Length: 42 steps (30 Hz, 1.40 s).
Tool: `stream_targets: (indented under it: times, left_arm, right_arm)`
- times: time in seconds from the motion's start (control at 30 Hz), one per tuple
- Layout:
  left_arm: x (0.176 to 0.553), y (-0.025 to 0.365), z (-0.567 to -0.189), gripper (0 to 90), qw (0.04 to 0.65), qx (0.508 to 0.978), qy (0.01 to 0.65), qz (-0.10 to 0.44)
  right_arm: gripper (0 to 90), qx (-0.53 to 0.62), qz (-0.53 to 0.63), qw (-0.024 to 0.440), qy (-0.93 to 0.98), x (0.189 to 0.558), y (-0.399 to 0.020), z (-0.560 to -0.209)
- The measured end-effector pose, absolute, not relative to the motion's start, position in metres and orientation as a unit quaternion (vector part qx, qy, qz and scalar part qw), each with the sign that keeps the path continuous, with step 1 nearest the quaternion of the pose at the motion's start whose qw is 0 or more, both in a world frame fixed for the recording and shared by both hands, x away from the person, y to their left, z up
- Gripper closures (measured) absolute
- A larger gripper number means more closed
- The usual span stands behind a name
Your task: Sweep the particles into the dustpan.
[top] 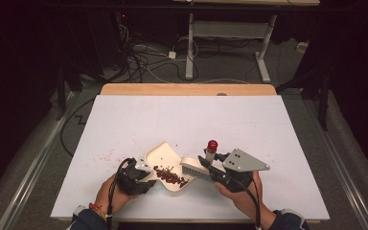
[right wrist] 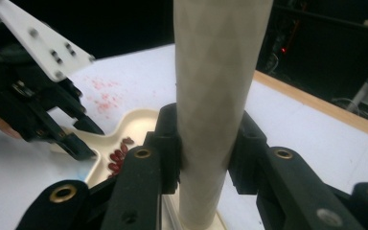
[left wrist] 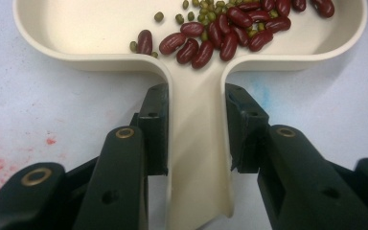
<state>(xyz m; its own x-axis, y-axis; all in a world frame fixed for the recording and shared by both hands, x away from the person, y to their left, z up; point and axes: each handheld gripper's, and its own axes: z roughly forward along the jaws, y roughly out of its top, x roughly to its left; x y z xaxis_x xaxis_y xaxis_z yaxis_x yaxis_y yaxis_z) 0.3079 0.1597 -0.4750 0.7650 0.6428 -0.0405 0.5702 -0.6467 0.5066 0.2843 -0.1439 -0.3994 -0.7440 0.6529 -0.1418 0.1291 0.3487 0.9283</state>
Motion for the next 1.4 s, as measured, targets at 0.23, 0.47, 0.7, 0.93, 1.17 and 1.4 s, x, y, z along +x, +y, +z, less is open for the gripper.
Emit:
stream_targets:
  times: [0.23, 0.47, 0.7, 0.93, 1.17, 1.4]
  left_arm:
    - [0.309, 0.161, -0.476, 63.4, 0.257, 0.903, 0.337, 0.068]
    - [0.315, 0.166, -0.476, 63.4, 0.258, 0.900, 0.344, 0.066]
    - [0.322, 0.169, -0.478, 63.4, 0.260, 0.897, 0.351, 0.064]
    - [0.328, 0.169, -0.478, 63.4, 0.261, 0.895, 0.355, 0.066]
    - [0.332, 0.168, -0.478, 63.4, 0.263, 0.893, 0.359, 0.068]
    - [0.333, 0.168, -0.479, 63.3, 0.265, 0.889, 0.367, 0.066]
  right_arm:
    - [70.2, 0.249, 0.516, 0.283, 0.769, 0.289, -0.151, -0.390]
    - [70.2, 0.275, 0.509, 0.294, 0.761, 0.323, -0.155, -0.392]
    - [70.2, 0.285, 0.507, 0.315, 0.750, 0.358, -0.138, -0.392]
    - [70.2, 0.286, 0.497, 0.322, 0.753, 0.381, -0.109, -0.404]
    - [70.2, 0.254, 0.489, 0.304, 0.777, 0.379, -0.089, -0.409]
    - [70.2, 0.229, 0.501, 0.265, 0.792, 0.355, -0.089, -0.408]
